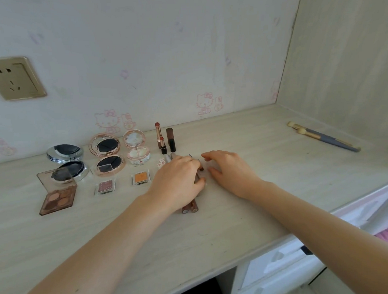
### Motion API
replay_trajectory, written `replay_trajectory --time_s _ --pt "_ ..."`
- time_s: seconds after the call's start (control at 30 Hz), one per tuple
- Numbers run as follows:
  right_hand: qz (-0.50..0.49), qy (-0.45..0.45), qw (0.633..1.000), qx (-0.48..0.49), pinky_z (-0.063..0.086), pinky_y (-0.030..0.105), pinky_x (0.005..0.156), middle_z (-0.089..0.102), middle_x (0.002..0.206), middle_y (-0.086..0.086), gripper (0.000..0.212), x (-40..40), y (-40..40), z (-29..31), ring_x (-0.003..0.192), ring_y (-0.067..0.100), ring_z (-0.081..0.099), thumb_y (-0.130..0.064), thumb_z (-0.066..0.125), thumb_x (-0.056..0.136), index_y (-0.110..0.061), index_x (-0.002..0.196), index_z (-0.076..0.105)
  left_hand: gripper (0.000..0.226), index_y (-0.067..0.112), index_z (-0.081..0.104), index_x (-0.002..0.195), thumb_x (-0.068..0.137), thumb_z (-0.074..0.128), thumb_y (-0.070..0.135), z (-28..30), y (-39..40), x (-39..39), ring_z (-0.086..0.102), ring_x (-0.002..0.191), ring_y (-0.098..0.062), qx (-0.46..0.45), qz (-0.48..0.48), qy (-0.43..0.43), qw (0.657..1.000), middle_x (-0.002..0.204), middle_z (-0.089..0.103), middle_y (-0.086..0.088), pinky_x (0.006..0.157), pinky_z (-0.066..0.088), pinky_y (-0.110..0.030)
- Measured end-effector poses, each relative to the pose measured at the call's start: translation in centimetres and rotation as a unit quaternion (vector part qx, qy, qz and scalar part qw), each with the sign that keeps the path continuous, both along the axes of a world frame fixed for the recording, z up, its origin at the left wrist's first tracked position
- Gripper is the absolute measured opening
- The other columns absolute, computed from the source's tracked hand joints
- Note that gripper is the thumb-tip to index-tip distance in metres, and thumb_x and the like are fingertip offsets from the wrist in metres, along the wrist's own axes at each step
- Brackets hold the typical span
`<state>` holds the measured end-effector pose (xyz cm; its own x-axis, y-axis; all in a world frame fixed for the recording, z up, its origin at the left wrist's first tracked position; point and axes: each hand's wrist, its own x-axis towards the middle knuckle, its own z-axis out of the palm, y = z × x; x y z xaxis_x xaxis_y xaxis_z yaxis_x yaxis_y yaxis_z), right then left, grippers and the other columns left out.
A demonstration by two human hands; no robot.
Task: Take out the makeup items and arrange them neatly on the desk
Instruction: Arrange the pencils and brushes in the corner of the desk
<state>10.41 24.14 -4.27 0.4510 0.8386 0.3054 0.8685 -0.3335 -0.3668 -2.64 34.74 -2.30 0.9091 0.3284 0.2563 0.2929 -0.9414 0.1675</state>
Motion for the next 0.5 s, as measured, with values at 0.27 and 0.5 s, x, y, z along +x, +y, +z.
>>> replay_trajectory --time_s 0.27,0.5 --pt "-0.028 -0.027 0.999 -0.007 0.043 0.033 0.099 0.058 0.131 -0.001 0.037 1.5 -2.7 1.3 0.122 0.018 0.051 -0.023 0.049 0.097 -0.017 0.133 0.053 0.029 0.020 0.061 0.116 0.091 0.050 0.031 0.7 -0.5 1.2 0.049 0.114 -0.015 -0.009 -0.006 -0.036 0.999 0.111 0.062 0.006 0.079 0.050 -0.037" --pt "-0.076 -0.050 0.995 -0.028 0.039 0.031 0.103 0.056 0.133 0.003 0.038 5.2 -6.8 2.5 0.126 0.020 0.047 -0.025 0.048 0.097 -0.016 0.133 0.053 0.027 0.021 0.063 0.114 0.093 0.047 0.028 1.1 -1.8 5.4 0.050 0.113 -0.013 -0.017 -0.043 -0.052 0.998 0.112 0.064 0.006 0.076 0.044 -0.030"
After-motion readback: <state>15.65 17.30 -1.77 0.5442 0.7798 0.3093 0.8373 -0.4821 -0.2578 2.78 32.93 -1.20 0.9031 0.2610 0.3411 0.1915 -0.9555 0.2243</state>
